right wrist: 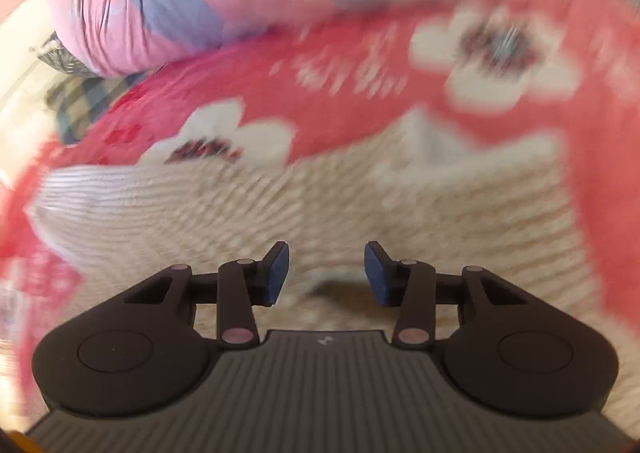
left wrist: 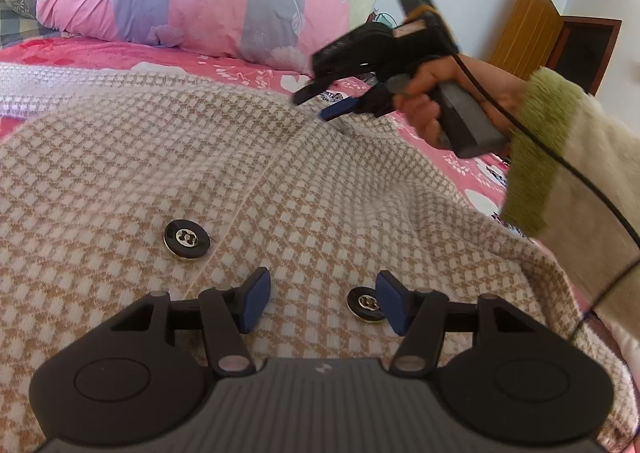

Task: Fold clothes
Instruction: 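Open the left gripper and press the cardigan flat beside the buttons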

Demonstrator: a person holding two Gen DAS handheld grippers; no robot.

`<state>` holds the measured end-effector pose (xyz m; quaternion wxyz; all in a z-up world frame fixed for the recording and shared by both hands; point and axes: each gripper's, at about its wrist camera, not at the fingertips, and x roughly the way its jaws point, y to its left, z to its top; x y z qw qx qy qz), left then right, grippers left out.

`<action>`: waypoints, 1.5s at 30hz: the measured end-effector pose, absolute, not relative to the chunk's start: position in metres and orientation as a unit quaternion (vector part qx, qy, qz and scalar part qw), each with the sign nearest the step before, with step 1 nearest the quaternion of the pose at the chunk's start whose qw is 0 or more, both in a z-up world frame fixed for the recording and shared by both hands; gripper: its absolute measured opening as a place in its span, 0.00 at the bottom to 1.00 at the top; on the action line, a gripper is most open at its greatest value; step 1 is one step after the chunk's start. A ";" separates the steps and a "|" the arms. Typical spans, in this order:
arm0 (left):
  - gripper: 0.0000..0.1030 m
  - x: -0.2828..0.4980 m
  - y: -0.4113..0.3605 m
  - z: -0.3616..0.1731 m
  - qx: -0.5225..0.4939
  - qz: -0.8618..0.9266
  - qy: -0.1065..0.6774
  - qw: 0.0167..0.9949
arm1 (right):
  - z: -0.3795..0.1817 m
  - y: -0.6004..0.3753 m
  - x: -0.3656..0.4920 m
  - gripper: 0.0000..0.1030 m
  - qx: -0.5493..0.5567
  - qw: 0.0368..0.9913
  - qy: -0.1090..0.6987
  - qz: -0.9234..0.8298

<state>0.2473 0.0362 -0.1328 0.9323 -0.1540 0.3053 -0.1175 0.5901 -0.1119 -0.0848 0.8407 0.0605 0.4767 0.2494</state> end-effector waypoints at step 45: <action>0.63 0.244 0.041 -0.138 -0.178 -0.127 0.306 0.927 | 0.039 -0.340 0.227 0.57 0.154 0.928 0.331 0.077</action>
